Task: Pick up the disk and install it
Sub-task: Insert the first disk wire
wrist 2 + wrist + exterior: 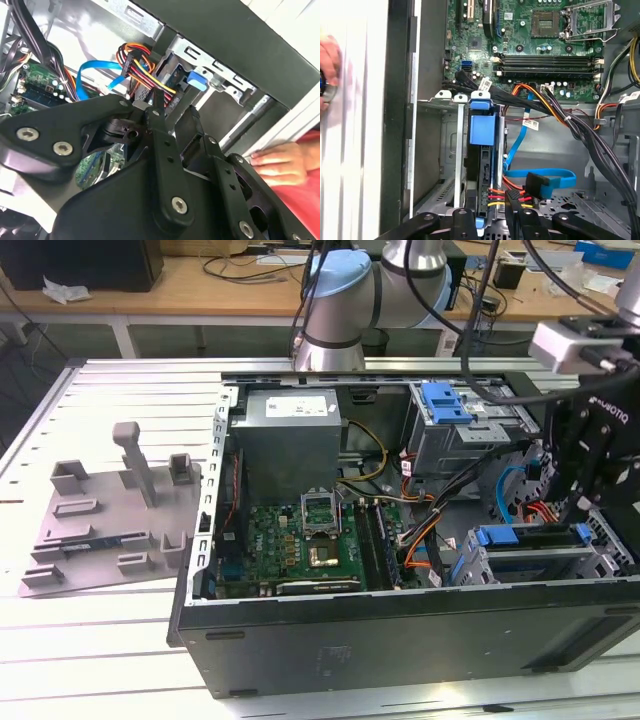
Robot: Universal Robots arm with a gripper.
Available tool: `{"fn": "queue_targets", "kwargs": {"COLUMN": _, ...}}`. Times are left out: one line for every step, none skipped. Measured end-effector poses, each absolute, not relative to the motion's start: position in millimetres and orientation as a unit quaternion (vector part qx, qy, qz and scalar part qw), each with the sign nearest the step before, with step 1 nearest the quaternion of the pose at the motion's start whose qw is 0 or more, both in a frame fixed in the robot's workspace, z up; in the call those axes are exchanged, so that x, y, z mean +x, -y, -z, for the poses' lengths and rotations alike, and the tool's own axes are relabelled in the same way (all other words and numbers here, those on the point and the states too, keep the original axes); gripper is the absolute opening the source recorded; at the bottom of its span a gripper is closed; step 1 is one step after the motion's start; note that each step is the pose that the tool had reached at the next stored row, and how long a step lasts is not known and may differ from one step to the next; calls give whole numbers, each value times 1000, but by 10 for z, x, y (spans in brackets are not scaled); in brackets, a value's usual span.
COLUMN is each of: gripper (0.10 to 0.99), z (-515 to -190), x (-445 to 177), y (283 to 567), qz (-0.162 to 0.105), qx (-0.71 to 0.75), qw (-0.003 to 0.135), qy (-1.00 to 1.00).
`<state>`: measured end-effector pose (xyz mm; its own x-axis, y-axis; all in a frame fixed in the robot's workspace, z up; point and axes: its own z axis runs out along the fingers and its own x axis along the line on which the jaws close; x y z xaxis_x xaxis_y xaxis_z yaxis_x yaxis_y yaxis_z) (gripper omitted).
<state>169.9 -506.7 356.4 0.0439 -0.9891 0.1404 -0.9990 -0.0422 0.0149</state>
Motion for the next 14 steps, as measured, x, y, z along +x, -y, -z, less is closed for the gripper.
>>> {"fn": "queue_targets", "kwargs": {"gripper": 365, "z": -3583, "x": 1699, "y": 5055, "qz": -48, "qx": 720, "qw": 56, "qy": 690}}
{"fn": "queue_targets", "kwargs": {"gripper": 365, "z": -3603, "x": 1700, "y": 5042, "qz": -50, "qx": 720, "qw": 58, "qy": 690}}
{"fn": "queue_targets", "kwargs": {"gripper": 365, "z": -3621, "x": 1702, "y": 5030, "qz": -51, "qx": 720, "qw": 60, "qy": 689}}
{"fn": "queue_targets", "kwargs": {"gripper": 365, "z": -3646, "x": 1706, "y": 5015, "qz": -53, "qx": 720, "qw": 62, "qy": 689}}
{"fn": "queue_targets", "kwargs": {"gripper": 365, "z": -3662, "x": 1709, "y": 5006, "qz": -54, "qx": 720, "qw": 63, "qy": 689}}
{"fn": "queue_targets", "kwargs": {"gripper": 365, "z": -3676, "x": 1715, "y": 4998, "qz": -55, "qx": 720, "qw": 63, "qy": 689}}
{"fn": "queue_targets", "kwargs": {"gripper": 365, "z": -3686, "x": 1720, "y": 4991, "qz": -55, "qx": 720, "qw": 64, "qy": 689}}
{"fn": "queue_targets", "kwargs": {"gripper": 365, "z": -3691, "x": 1723, "y": 4985, "qz": -56, "qx": 720, "qw": 65, "qy": 689}}
{"fn": "queue_targets", "kwargs": {"gripper": 365, "z": -3691, "x": 1723, "y": 4984, "qz": -56, "qx": 720, "qw": 65, "qy": 689}}
{"fn": "queue_targets", "kwargs": {"gripper": 365, "z": -3692, "x": 1723, "y": 4984, "qz": -57, "qx": 719, "qw": 66, "qy": 689}}
{"fn": "queue_targets", "kwargs": {"gripper": 365, "z": -3692, "x": 1723, "y": 4984, "qz": -57, "qx": 719, "qw": 66, "qy": 689}}
{"fn": "queue_targets", "kwargs": {"gripper": 365, "z": -3693, "x": 1724, "y": 4983, "qz": -57, "qx": 719, "qw": 66, "qy": 689}}
{"fn": "queue_targets", "kwargs": {"gripper": 365, "z": -3692, "x": 1724, "y": 4983, "qz": -57, "qx": 719, "qw": 66, "qy": 689}}
{"fn": "queue_targets", "kwargs": {"gripper": 365, "z": -3692, "x": 1724, "y": 4983, "qz": -57, "qx": 719, "qw": 66, "qy": 689}}
